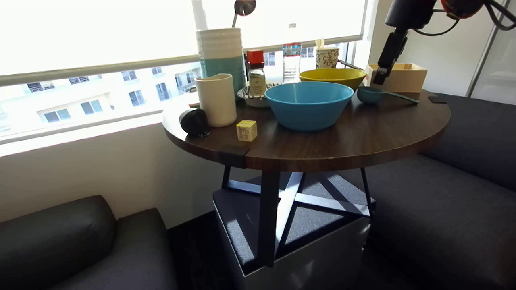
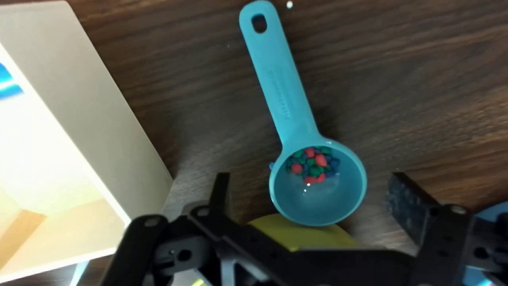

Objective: Put some of the contents of the yellow bowl onto the blue ladle on the table and then pour the contents of the blue ladle into the blue bowl

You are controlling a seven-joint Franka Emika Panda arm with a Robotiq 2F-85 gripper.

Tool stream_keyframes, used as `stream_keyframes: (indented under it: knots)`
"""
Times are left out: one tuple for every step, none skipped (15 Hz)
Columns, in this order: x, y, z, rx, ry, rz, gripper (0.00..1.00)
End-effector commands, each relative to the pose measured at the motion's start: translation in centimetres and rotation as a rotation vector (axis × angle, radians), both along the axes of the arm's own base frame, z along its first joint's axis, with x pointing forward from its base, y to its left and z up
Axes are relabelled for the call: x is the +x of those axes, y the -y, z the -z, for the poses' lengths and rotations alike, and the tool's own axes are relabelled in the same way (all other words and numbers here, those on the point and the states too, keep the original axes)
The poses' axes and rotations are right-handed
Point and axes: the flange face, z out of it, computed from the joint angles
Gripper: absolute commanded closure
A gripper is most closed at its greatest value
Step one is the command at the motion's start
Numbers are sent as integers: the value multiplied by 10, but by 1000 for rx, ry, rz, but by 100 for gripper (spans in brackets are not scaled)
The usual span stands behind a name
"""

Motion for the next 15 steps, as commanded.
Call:
stream_keyframes:
  knots:
    - [-16,13,1,9,-36,28,0]
    - [-17,16,1,22,-49,61,0]
    - [-18,17,-1,29,-55,76,0]
    - [-19,17,-4,38,-68,101,0]
    - [-20,16,-6,42,-72,118,0]
    - [-21,16,-6,40,-75,131,0]
    - [-22,16,-6,39,-79,142,0]
    - [-23,17,-6,42,-83,154,0]
    - [-24,18,-4,45,-85,168,0]
    - [-25,19,-3,48,-88,178,0]
    - [-26,20,-2,47,-84,174,0]
    - [-28,21,1,37,-80,147,0]
    - [-29,21,4,35,-81,129,0]
    - [-30,22,6,26,-87,120,0]
    - [-31,22,8,25,-91,108,0]
